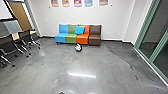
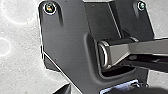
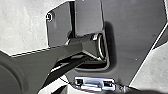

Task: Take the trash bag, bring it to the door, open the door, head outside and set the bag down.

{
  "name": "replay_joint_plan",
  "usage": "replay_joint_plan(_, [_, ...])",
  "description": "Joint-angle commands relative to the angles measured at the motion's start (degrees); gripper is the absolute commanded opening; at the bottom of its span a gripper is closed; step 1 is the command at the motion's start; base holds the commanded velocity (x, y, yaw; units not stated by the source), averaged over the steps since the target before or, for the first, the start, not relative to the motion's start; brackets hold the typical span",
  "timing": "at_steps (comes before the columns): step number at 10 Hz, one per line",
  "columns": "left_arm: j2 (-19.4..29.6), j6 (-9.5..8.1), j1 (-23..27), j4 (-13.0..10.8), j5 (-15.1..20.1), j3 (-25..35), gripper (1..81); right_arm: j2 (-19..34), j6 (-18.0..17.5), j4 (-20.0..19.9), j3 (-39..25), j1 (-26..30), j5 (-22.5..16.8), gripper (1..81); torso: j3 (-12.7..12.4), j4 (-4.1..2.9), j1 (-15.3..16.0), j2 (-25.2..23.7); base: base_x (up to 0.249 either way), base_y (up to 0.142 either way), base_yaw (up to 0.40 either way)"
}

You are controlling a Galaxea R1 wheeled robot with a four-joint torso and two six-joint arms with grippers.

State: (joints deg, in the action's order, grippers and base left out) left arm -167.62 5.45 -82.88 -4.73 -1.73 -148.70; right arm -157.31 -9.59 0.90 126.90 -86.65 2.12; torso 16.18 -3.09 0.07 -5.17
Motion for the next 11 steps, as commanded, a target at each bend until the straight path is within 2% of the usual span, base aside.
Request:
replay_joint_plan(1, [0.4, -0.26, 1.7, 0.0, 3.3, 0.0, 81.1, 0.9, 0.2, 0.5, -1.1, 1.8, -3.4, 81.1, 0.0, 0.0, 0.0, 0.0, 0.17, 0.081, 0.0])
replay_joint_plan(9, [0.4, -0.26, 1.7, -0.1, 3.3, -0.1, 81.1, 0.8, 0.2, 0.5, -1.1, 1.8, -3.4, 81.1, 0.0, 0.0, 0.0, 0.0, 0.17, 0.08, 0.0])
replay_joint_plan(11, [0.4, -0.26, 1.7, -0.1, 3.3, -0.1, 81.1, 0.7, 0.2, 0.5, -1.0, 1.9, -3.4, 81.1, 0.0, 0.0, 0.0, 0.0, 0.17, 0.032, 0.0])
